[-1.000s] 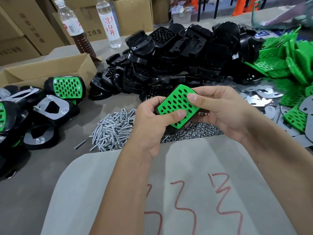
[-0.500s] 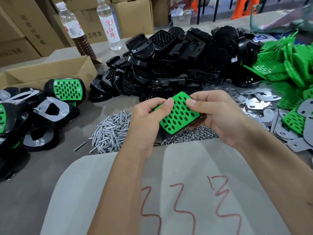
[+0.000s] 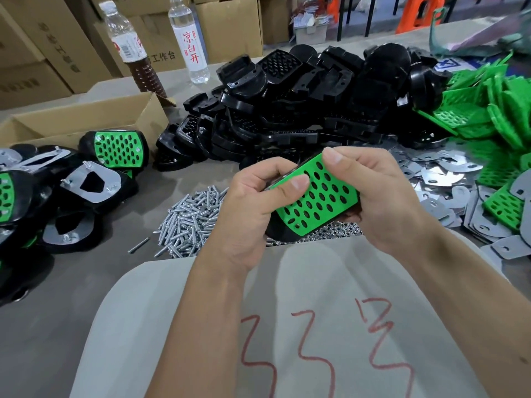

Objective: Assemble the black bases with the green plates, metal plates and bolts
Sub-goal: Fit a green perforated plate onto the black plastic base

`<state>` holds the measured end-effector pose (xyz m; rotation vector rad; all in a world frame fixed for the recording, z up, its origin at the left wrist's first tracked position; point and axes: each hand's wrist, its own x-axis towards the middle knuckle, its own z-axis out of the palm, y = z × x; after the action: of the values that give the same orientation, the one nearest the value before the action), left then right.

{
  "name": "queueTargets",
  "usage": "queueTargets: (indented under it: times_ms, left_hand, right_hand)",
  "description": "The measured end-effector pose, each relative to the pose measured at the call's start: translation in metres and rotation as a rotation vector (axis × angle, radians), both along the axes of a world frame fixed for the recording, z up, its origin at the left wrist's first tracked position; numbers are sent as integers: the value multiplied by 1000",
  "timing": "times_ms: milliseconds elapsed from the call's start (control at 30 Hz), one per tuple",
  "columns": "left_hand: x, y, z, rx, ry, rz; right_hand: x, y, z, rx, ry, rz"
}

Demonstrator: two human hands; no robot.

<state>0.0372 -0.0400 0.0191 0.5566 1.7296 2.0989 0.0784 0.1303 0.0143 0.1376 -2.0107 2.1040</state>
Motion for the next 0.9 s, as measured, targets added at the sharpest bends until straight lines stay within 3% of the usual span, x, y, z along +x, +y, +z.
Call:
queueTargets:
  times_ms: [133, 300, 633, 900]
  left_hand:
    - [3, 5, 0, -103, -66, 30]
    - [-1, 6, -1, -96, -47, 83]
    - [0, 1, -1, -66, -37, 28]
    - [1, 14, -5, -43, -170, 74]
  right_hand:
    - [-1, 0, -2, -13, 16, -50]
    - [-1, -1, -3, 122, 58, -97]
    - [-1, 3, -4, 111, -13, 28]
    - [-5, 7, -6, 39, 9, -115]
